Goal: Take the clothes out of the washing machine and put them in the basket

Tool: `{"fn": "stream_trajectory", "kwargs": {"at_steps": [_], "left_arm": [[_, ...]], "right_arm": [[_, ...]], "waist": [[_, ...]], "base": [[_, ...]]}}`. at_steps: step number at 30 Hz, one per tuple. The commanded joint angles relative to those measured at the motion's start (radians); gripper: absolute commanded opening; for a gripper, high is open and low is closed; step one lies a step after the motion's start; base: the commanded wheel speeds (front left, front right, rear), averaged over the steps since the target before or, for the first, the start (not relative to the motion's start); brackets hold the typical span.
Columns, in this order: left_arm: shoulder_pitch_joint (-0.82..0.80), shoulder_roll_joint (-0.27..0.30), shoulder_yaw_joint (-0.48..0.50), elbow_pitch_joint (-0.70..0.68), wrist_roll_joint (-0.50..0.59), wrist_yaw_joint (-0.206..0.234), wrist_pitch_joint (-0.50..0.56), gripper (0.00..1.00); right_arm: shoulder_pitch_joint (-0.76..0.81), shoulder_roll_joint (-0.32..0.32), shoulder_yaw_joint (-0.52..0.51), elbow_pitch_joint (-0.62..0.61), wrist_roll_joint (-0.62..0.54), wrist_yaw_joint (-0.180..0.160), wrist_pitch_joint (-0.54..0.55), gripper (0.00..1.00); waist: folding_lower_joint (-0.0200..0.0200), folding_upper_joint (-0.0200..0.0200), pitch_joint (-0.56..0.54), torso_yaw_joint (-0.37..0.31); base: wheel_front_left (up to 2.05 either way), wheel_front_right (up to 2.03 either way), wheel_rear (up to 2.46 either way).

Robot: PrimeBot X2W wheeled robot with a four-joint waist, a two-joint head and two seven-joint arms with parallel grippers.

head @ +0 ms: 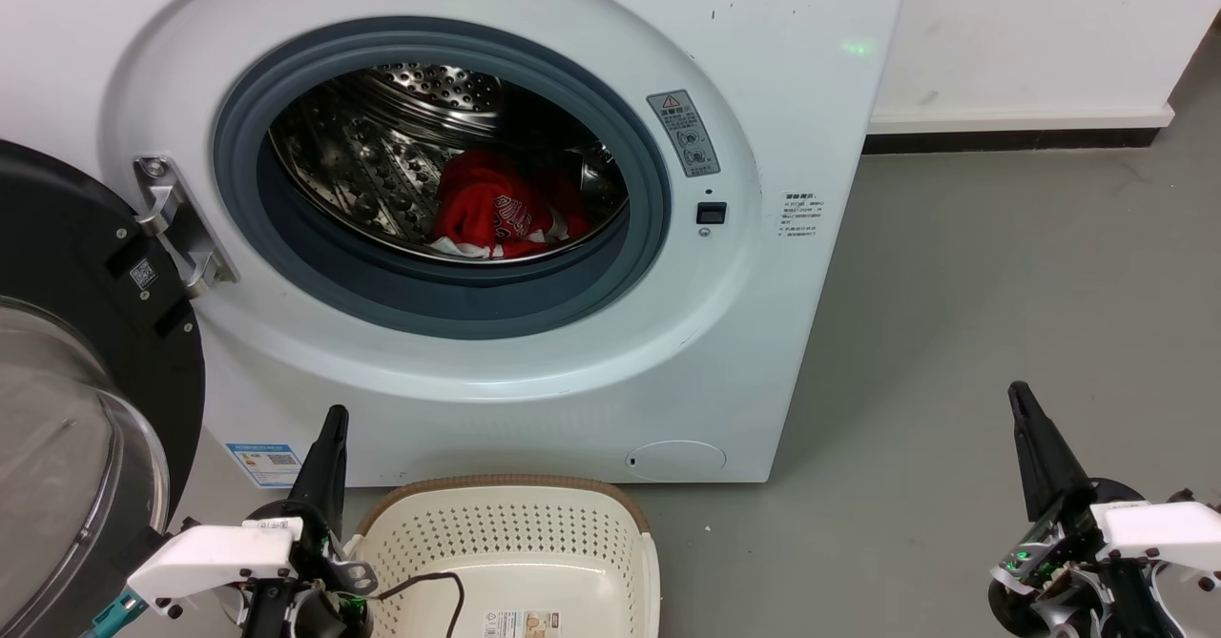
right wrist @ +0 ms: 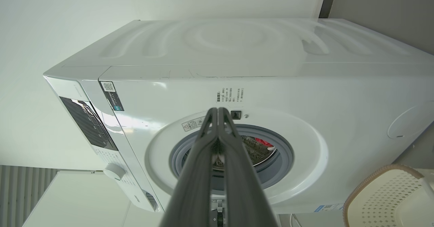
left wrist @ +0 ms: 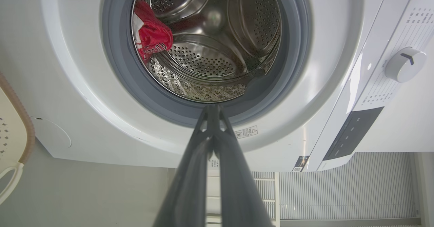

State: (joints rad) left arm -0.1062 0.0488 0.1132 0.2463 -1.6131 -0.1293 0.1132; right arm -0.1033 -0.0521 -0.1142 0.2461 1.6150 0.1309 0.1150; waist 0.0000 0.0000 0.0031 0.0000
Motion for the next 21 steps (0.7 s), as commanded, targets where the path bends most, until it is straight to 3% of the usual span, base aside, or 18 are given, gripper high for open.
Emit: {"fn": "stream_trajectory", "kwargs": {"at_steps": [1,14,15,21], "left_arm": [[-0.008,0.003,0.002,0.0,0.0,-0.004,0.005,0.0],[-0.008,0.003,0.002,0.0,0.0,-0.004,0.005,0.0],[0.0,0.0,0.0,0.0,0.0,0.0,-0.001,1.0],[0.027,-0.004,-0.007,0.014,0.009,0.001,-0.018,1.0]], "right_arm": [[-0.013,0.002,0.0,0.001,-0.005,0.0,0.001,0.0],[-0.013,0.002,0.0,0.001,-0.005,0.0,0.001,0.0],[0.0,0.0,0.0,0.0,0.0,0.0,-0.001,1.0],[0.028,0.002,0.004,0.021,-0.011,0.0,-0.016,1.0]], "waist": [[0.0,0.0,0.0,0.0],[0.0,0.0,0.0,0.0],[0.0,0.0,0.0,0.0],[0.0,0.0,0.0,0.0]], "base": [[0.0,0.0,0.0],[0.0,0.0,0.0],[0.0,0.0,0.0],[0.0,0.0,0.0]]}}
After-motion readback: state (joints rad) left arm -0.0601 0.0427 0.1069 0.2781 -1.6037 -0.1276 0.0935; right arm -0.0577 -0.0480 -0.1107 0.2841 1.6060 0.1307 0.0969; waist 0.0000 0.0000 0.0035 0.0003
